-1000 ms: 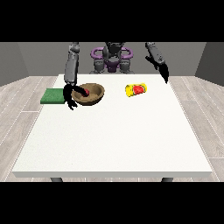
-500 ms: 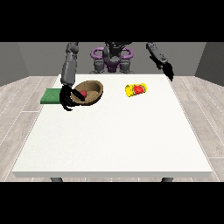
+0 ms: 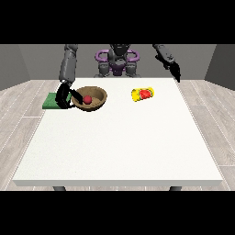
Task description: Pick the cup and pour the ball into the bowl, then pick the bowl and place it on the pad
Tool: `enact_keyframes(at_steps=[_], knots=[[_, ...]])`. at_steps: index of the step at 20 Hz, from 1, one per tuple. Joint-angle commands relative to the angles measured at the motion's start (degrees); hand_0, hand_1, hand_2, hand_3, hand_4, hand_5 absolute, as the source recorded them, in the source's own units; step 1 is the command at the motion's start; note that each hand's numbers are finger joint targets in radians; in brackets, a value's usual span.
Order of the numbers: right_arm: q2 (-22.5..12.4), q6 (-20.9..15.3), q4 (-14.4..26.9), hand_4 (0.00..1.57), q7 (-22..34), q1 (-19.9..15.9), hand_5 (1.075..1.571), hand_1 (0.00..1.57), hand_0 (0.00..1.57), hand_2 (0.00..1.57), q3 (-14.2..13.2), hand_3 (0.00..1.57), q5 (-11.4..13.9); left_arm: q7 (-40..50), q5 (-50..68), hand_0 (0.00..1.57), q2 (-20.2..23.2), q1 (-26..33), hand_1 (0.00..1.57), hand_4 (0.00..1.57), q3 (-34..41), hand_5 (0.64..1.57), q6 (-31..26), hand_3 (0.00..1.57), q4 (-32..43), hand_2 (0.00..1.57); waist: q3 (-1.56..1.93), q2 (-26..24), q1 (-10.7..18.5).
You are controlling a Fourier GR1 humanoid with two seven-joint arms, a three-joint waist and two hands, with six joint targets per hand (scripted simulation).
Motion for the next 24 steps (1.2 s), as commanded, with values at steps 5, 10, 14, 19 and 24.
enact_keyframes(at_steps=[5, 10, 14, 19, 24], knots=[[-14.7, 13.9, -6.1, 1.53, 12.5, -4.0, 1.567, 1.57, 1.57, 1.57, 11.3, 1.57, 10.9, -0.8, 0.9, 0.0, -0.8, 5.5, 0.0, 0.0, 3.3, 0.729, 2.6, 0.0, 9.2, 0.0, 0.45, -12.4, -8.8], [-19.4, 19.7, -5.1, 1.57, 5.3, -3.6, 1.543, 1.57, 1.57, 1.57, 9.8, 1.57, 12.1, -1.7, 1.6, 0.0, -1.2, 8.0, 0.0, 0.0, 3.8, 0.719, 4.1, 0.0, 5.6, 0.0, 0.85, -10.5, -10.4], [-15.0, 19.0, -11.7, 1.57, 8.6, -4.3, 1.503, 1.57, 1.57, 1.57, 11.0, 1.54, 15.2, -5.9, 3.9, 0.0, 4.7, 7.9, 0.0, 0.0, 9.2, 0.718, 3.1, 0.0, 11.1, 0.0, 0.8, -9.6, -16.1], [-12.3, 13.0, -12.0, 1.57, 8.1, -3.0, 1.558, 1.57, 1.57, 1.57, 8.2, 1.41, 15.1, -13.7, 8.1, 0.0, 11.7, 9.2, 0.0, 0.0, 15.3, 0.701, -1.2, 0.0, 15.4, 0.0, 0.8, -5.5, -17.0], [-14.5, 6.6, -3.7, 1.42, 0.8, -5.9, 1.564, 1.57, 1.57, 1.57, 1.0, 1.57, 12.8, -15.2, 12.9, 0.0, 14.7, 3.1, 0.0, 0.77, 18.0, 1.193, -5.5, 0.0, 10.5, 0.0, 0.92, 6.2, -12.3]])
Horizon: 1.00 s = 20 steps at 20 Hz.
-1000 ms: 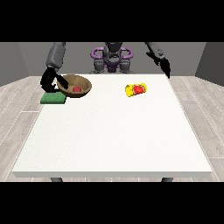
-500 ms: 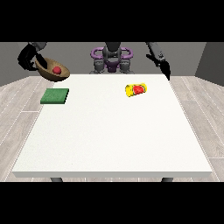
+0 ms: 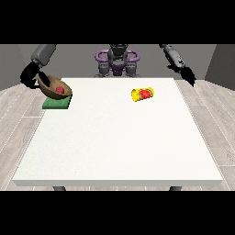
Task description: Pick the cup and pour the ball into the bowl, then pick the bowl and place it on the pad
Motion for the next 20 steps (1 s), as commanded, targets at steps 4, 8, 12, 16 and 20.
enact_keyframes(at_steps=[4, 8, 12, 16, 20], knots=[[2.5, -7.7, 7.9, 1.32, -8.7, 0.8, 1.553, 1.57, 1.57, 1.57, -7.3, 1.57, -2.9, -0.9, 5.4, 0.0, 5.6, -0.8, 0.0, 0.88, 4.3, 1.173, -5.6, 0.0, -3.2, 0.0, 0.08, 7.4, 1.1], [5.7, -5.6, 11.7, 1.0, -10.7, 1.0, 1.451, 1.57, 1.57, 1.57, -13.7, 1.5, -10.2, -3.2, 7.6, 0.0, 7.3, 2.5, 0.0, 0.89, 6.5, 1.192, -7.8, 0.0, -5.1, 0.0, 0.21, 9.6, 0.8], [5.8, -0.3, 14.1, 0.64, -8.5, -2.8, 1.378, 1.57, 1.57, 1.57, -18.7, 1.26, -15.7, -2.1, 7.9, 0.0, 6.6, 2.9, 0.0, 0.86, 6.7, 1.168, -6.3, 0.0, -6.9, 0.0, 0.24, 9.5, 0.0], [-0.5, 2.7, 15.9, 0.11, -5.9, -4.8, 1.383, 0.97, 0.97, 0.83, -22.6, 0.78, -18.5, -3.1, 8.5, 0.0, 7.0, 4.5, 0.0, 0.86, 7.3, 1.185, -6.8, 0.0, -7.5, 0.0, 0.08, 9.9, -1.1], [-1.8, 2.7, 16.6, 0.0, -4.3, -6.1, 1.246, 0.0, 0.0, 0.58, -23.8, 0.0, -19.3, 0.3, 10.5, 0.0, 8.1, 5.5, 0.0, 0.86, 7.8, 1.168, -9.0, 0.0, -8.9, 0.0, 0.06, 7.4, -0.2]])
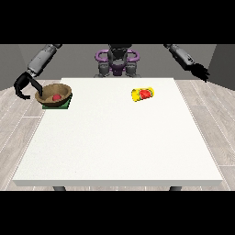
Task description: Pick the cup and pour the ball into the bowl, then pick the bowl and place it on the pad
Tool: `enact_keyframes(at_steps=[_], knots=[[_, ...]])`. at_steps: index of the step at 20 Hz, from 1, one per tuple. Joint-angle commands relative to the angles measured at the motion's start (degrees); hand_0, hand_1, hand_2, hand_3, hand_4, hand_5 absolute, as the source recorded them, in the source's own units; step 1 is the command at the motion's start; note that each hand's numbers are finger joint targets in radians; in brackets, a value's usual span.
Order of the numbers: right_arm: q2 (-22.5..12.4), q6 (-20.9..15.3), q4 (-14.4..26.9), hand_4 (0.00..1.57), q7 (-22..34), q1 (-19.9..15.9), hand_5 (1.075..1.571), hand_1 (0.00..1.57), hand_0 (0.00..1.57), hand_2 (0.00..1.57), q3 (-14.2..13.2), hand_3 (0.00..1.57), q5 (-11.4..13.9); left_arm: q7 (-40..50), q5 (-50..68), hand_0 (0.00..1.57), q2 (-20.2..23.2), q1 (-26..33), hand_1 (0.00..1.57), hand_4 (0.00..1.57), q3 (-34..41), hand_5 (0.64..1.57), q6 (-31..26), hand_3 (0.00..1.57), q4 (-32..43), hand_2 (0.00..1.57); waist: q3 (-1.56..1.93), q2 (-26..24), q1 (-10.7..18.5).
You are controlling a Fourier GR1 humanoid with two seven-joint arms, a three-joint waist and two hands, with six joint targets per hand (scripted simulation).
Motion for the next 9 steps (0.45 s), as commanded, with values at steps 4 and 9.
enact_keyframes(at_steps=[4, 9], knots=[[-4.3, 3.9, 1.9, 0.0, 0.5, -1.5, 1.297, 0.0, 0.0, 0.48, -3.4, 0.03, -2.8, 0.4, 1.9, 0.0, -1.1, 3.1, 0.0, 0.88, 0.5, 1.213, -0.4, 0.0, -4.1, 0.0, -0.01, -0.1, -0.6], [3.0, 9.0, -2.8, 0.5, -1.2, -3.7, 1.371, 0.0, 0.0, 0.1, -2.9, 0.37, -5.1, 4.9, 0.9, 0.0, 1.7, 1.1, 0.0, 0.88, 0.1, 1.213, -1.4, 0.0, 2.4, 0.0, -0.14, -7.7, -2.1]])
